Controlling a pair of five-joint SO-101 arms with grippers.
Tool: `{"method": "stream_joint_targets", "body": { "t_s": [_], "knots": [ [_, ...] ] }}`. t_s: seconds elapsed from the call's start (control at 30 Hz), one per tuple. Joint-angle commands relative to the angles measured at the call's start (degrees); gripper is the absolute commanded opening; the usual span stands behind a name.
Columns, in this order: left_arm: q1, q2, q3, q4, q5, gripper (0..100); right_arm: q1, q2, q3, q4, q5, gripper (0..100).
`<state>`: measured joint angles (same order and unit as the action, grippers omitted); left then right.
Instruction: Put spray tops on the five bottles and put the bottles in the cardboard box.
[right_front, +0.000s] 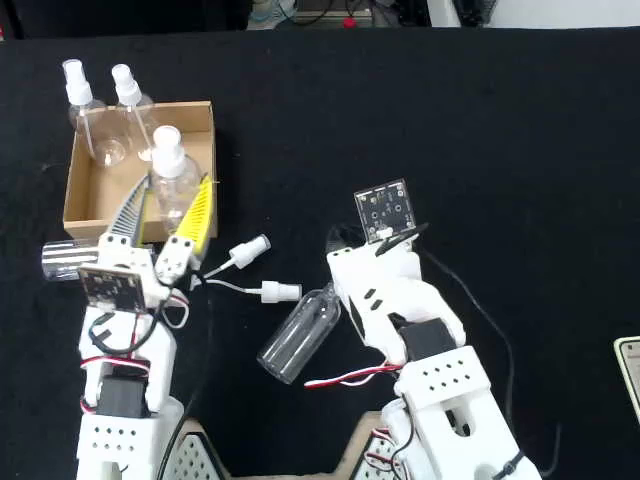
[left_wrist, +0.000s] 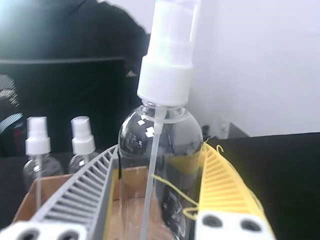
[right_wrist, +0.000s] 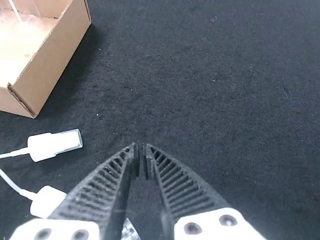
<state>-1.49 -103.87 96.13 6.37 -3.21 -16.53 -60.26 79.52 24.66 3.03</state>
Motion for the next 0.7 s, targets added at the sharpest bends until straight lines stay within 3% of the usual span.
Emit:
{"method": "stream_joint_targets", "body": {
  "t_s": [0.0,0.3,0.67],
  "knots": [
    [-6.2,-0.62,1.19,0.09,-0.09,14,0.7,-0.04,0.13,-1.85,0.44,1.1],
    [-9.27,-0.53,1.19,-17.76,0.35,14,0.62,0.22,0.48,-1.93,0.44,1.1],
    [-7.16,-0.53,1.01,-19.34,0.35,14,-0.88,-0.04,1.63,-1.93,0.44,1.1]
  ]
}}
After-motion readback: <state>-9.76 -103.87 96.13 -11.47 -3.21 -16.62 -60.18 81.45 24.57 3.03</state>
